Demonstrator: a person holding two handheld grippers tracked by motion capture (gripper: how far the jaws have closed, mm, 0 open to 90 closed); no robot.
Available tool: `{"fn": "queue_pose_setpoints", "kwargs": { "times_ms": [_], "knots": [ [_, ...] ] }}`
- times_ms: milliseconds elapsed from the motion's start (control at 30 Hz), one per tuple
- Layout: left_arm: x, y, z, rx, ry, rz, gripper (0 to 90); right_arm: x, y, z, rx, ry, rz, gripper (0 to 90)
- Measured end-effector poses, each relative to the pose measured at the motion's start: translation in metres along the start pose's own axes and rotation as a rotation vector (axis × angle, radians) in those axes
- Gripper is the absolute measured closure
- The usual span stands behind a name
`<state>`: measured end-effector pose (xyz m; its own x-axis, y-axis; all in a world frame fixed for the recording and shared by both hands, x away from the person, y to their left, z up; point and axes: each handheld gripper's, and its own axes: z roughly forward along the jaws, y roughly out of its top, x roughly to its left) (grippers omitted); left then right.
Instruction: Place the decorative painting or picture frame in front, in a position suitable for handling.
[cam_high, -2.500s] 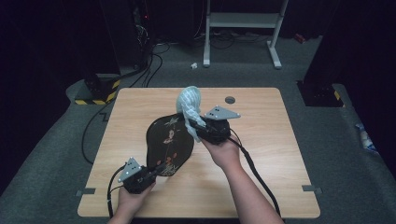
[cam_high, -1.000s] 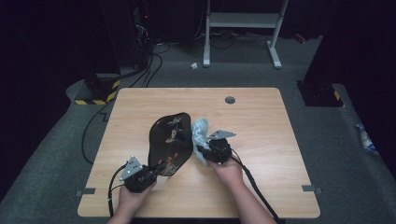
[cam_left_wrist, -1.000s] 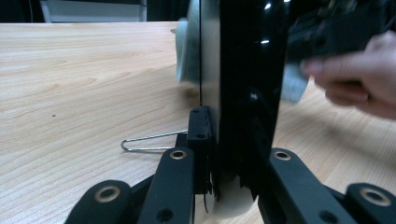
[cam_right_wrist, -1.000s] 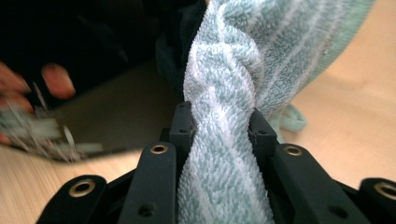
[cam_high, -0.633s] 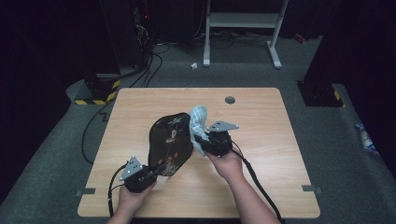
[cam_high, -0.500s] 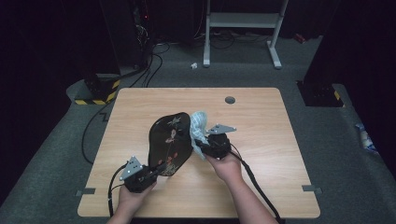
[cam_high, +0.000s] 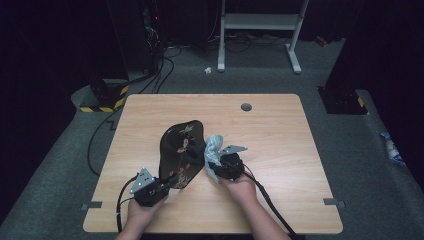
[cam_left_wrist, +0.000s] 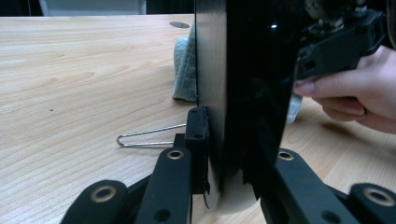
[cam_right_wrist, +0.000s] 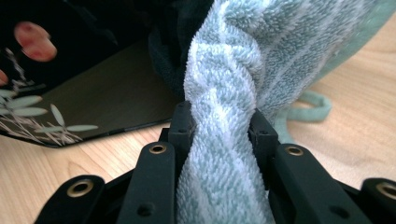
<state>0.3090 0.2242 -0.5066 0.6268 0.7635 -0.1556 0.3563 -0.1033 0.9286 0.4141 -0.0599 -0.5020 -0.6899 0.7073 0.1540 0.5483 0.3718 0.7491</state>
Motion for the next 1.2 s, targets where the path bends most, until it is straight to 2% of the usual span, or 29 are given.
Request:
{"fn": "queue_pose_setpoints", "kwargs": {
  "times_ms": [133, 333, 433, 500, 600, 933, 1067, 1200],
  "knots": [
    [0.0, 0.0, 0.0, 0.002, 0.0, -0.003, 77.7, 0.001, 0.014, -0.012, -0.032, -0.009, -0.017, 69.5],
    [0.0, 0.0, 0.0, 0.002, -0.001, -0.005, 77.7, 0.008, 0.045, -0.044, -0.148, -0.019, -0.069, 69.5],
    [0.0, 0.0, 0.0, 0.004, -0.001, -0.005, 77.6, 0.01, 0.055, -0.052, -0.187, -0.028, -0.078, 69.4],
    [0.0, -0.001, 0.0, 0.008, -0.001, -0.006, 77.5, 0.008, 0.057, -0.049, -0.177, -0.029, -0.071, 69.2],
    [0.0, -0.001, 0.001, 0.009, 0.0, -0.006, 77.5, 0.005, 0.053, -0.036, -0.129, -0.029, -0.071, 69.2],
    [0.003, -0.001, 0.0, 0.015, 0.002, -0.003, 77.3, -0.004, 0.016, 0.001, -0.01, -0.016, -0.02, 69.2],
    [0.007, 0.0, -0.003, 0.021, 0.003, -0.011, 79.1, -0.01, 0.008, 0.008, 0.015, -0.02, -0.007, 69.2],
    [0.009, -0.002, -0.007, 0.021, -0.001, -0.012, 79.5, -0.009, 0.006, 0.012, 0.022, -0.018, -0.013, 69.1]
  ]
}}
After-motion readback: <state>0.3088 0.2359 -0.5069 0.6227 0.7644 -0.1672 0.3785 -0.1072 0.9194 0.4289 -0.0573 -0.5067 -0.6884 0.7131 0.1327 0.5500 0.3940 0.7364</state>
